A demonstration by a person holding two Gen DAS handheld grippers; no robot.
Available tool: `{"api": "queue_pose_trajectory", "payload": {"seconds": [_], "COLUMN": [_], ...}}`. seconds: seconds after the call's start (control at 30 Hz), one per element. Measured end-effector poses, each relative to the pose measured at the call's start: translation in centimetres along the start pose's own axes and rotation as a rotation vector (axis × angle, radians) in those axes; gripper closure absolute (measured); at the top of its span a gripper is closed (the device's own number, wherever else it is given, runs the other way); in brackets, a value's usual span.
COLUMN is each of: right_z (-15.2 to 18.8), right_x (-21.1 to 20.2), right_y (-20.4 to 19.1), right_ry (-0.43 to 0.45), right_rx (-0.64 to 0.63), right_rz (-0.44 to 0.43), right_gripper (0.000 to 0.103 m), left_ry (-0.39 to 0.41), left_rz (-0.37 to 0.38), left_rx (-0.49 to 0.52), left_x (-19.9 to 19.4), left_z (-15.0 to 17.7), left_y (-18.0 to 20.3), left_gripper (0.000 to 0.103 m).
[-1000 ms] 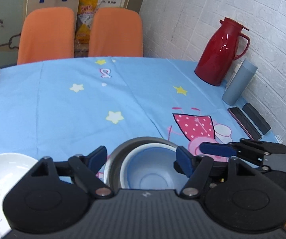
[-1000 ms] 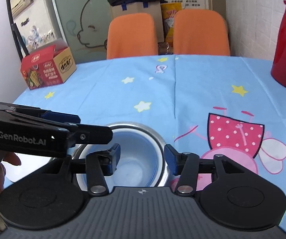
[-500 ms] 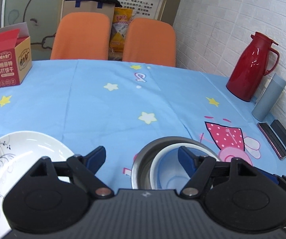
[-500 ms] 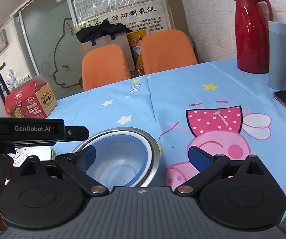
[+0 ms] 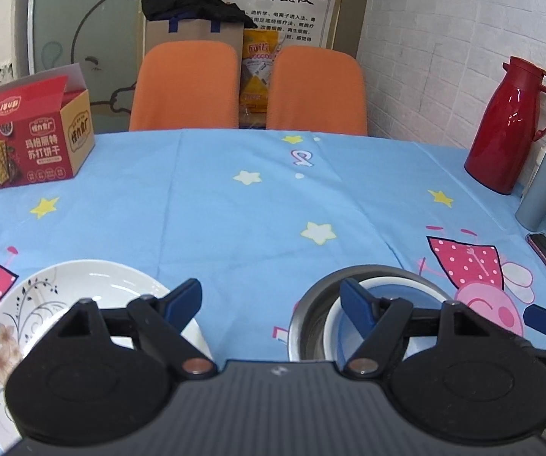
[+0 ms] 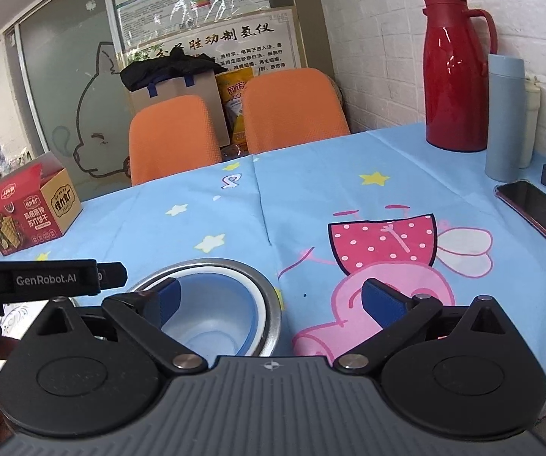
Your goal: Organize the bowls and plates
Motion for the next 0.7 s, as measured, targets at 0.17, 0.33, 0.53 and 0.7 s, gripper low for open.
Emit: {"api": "queue_pose_trajectory", "payload": {"seconds": [0.17, 0.33, 0.53, 0.7], "right_z": [0.2, 0.4, 1.0, 1.2], "right_x": [0.1, 0.4, 1.1, 1.8], "right_y": [-0.2, -0.1, 0.4, 0.7], "right_ry": [-0.013, -0.026, -0.052, -0.074], "right_rx": [-0.014, -0.016, -0.021, -0.029], "right_rz": [-0.011, -0.015, -0.011, -0.020], "right_gripper": [0.000, 0.000, 0.000, 0.000], "left_ry": [-0.005, -0.021, -0.031, -0.075], "left_rz": [0.009, 0.037, 0.121, 0.211], "left_rx": [-0.017, -0.025, -0.023, 0.034], "left_x": [-0.1, -0.1, -0.1, 1.2], "left_z": [0.1, 0.1, 0.3, 0.1], "left_y": [0.0, 0.1, -0.1, 0.8], "left_gripper": [0.029, 0.029, 0.029, 0.029]}}
Point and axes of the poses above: each gripper's, at about its wrist camera, not at the fingertips, and x roughly the way its jaws point, y to its right, z to its underside, the point moved 5 cm from there along x, roughly the way its jaws point, and after that the axes turned 10 degrees about x, right-handed, at the moved point
